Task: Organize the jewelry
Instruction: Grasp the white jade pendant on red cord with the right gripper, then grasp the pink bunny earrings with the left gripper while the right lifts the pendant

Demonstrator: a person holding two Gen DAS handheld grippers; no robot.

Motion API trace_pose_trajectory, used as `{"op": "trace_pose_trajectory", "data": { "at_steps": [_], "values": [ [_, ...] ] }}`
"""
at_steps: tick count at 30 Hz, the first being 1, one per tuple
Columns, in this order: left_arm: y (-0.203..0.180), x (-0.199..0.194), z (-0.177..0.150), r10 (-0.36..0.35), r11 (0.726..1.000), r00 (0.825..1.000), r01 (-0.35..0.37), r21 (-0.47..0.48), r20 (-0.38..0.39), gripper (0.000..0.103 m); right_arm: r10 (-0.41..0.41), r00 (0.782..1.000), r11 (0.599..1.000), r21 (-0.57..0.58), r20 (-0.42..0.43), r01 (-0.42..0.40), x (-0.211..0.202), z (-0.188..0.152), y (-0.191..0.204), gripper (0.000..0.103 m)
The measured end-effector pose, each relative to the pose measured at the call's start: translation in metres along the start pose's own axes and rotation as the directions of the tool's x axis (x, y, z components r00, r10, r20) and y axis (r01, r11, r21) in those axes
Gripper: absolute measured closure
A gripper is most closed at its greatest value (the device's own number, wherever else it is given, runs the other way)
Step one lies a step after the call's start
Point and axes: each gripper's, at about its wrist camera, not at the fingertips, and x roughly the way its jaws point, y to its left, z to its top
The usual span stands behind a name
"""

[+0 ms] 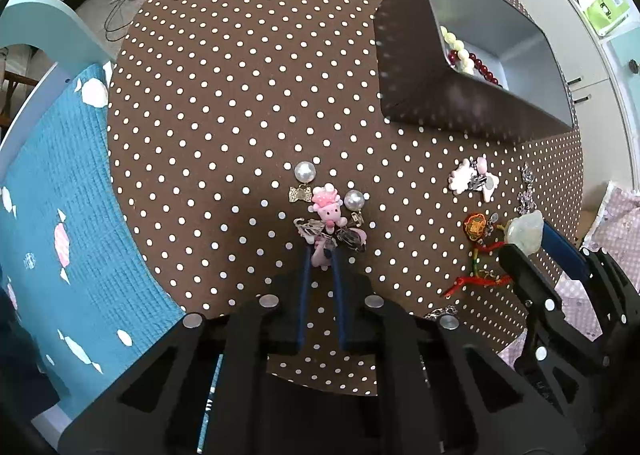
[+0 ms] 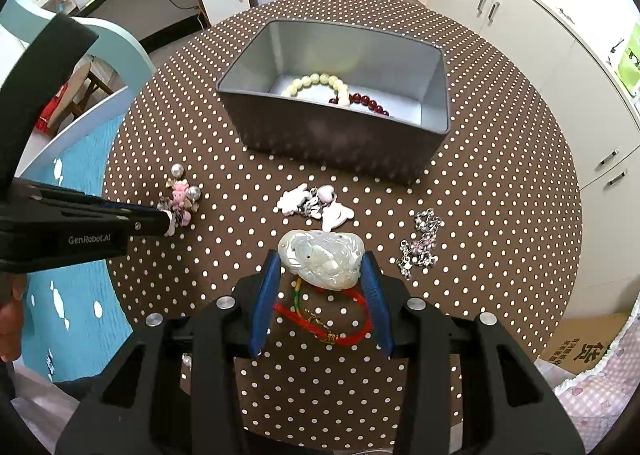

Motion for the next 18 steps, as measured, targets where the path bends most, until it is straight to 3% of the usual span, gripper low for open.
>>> {"op": "trace_pose_trajectory", "data": {
  "at_steps": [7,11,13,14,15,18],
  "values": [
    [0.01,-0.015,0.004,-0.02,0.999,1.0,0.021,-0.033,0.024,0.093,0.0,1.0,1.0,0.003,0.018,0.0,-0.001,0.005,0.004,0.064],
    [0.014,-0.011,0.005,-0.025,0.998,0.999,0.023,-0.057,-0.02,0.092,0.003,1.0,1.0,0.005,0.017,-0.003,0.001,0.007,0.005,0.064],
    [0.018,-0.01,0.001,-0.021,0.998,0.999,0.019,-0.063,-0.04,0.077,0.006,1.0,1.0,0.004,0.011,-0.006,0.001,0.007,0.004,0.064],
    [0.018,-0.009,0.002,-0.007,0.998,0.999,0.004,-0.062,-0.047,0.053,0.006,1.0,1.0,0.003,0.01,-0.006,0.001,0.006,0.002,0.064],
    [0.017,-0.009,0.002,0.002,0.998,0.999,-0.005,-0.063,-0.045,0.046,0.006,1.0,1.0,0.001,0.007,-0.006,0.001,0.005,0.002,0.064],
    [0.013,-0.008,0.004,0.003,0.998,0.999,-0.005,-0.059,-0.042,0.046,0.007,1.0,1.0,0.001,0.002,-0.007,0.001,0.003,0.0,0.064]
  ]
}}
